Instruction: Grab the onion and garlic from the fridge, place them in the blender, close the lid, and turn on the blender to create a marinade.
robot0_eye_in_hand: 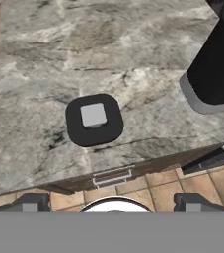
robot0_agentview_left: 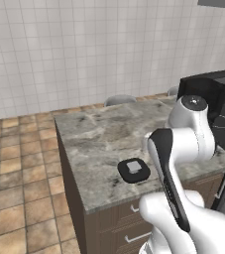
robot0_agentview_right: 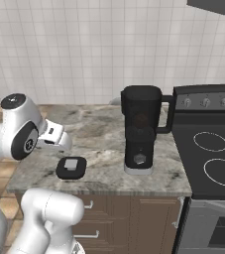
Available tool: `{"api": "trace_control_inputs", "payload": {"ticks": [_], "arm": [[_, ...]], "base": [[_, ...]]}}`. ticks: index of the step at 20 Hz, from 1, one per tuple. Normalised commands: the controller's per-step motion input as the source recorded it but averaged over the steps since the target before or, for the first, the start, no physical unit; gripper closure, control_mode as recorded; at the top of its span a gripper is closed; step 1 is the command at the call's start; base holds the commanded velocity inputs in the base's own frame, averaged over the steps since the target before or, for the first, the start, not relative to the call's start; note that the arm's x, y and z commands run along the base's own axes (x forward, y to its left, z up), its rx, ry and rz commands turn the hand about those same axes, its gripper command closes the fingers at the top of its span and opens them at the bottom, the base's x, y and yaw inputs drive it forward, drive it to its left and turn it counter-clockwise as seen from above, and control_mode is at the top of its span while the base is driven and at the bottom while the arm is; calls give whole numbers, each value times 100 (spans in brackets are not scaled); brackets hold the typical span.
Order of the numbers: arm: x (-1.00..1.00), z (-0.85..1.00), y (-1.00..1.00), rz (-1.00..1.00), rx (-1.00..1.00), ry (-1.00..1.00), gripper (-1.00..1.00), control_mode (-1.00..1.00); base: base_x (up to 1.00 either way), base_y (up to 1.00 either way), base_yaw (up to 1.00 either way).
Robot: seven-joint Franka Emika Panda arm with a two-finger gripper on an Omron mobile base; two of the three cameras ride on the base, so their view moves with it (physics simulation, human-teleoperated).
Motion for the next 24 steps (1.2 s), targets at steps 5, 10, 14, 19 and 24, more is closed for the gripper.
{"api": "trace_control_inputs", "payload": {"ticks": [5,10,14,19,24], "arm": [[11,-42,-2,1,0,6,-100,-100],[30,-48,12,8,0,15,-100,-100],[49,-29,32,7,0,20,-100,-100],[53,-20,15,4,0,20,-100,-100],[37,-24,-1,0,0,5,-100,-100]], "base": [[0,0,0],[0,0,0],[0,0,0],[0,0,0],[0,0,0]]}}
